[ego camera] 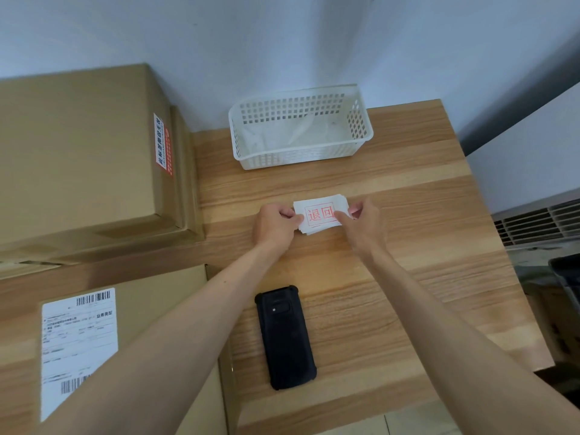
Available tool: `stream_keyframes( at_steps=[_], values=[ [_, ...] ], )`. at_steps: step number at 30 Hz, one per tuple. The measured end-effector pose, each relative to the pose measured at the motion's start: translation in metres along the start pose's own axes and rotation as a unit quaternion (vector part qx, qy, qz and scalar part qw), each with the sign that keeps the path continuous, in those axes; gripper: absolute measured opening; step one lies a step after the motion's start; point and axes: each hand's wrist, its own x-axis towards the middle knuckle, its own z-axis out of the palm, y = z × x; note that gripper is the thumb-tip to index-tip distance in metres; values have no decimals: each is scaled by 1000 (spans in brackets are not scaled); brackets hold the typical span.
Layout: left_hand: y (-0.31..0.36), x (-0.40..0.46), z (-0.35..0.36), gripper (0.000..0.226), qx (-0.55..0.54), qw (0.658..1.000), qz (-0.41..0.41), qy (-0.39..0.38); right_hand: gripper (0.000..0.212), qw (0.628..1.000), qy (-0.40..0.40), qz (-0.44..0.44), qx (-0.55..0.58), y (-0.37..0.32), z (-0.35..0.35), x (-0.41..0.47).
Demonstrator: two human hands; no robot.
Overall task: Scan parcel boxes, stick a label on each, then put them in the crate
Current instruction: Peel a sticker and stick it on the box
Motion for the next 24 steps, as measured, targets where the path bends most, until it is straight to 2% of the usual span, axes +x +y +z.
stream_keyframes(
  at_steps=[5, 8, 12, 17, 22, 24],
  values=[
    [0, 1, -4, 14, 0, 1000, 11, -19, 27, 1000, -4, 1, 13, 1, 0, -1],
    [1, 2, -5, 8, 9, 999, 18, -40, 30, 1000, -3, -1, 11, 0, -2, -2],
    [0, -1, -9, 28, 16, 999, 34, -33, 31, 1000, 7, -15, -12, -5, -5, -7],
    [4, -15, -23, 26, 13, 998, 52, -25, 25, 1000, -5, -24, -12, -14, -11, -13],
    [17, -45, -58, 15, -16, 995, 59, -73, 11, 993, -75, 2, 93, -35, -23, -37],
    [21, -63, -75, 13, -36, 995, 45, -87, 16, 978, -113, 26, 173, -50, -30, -59]
  ],
)
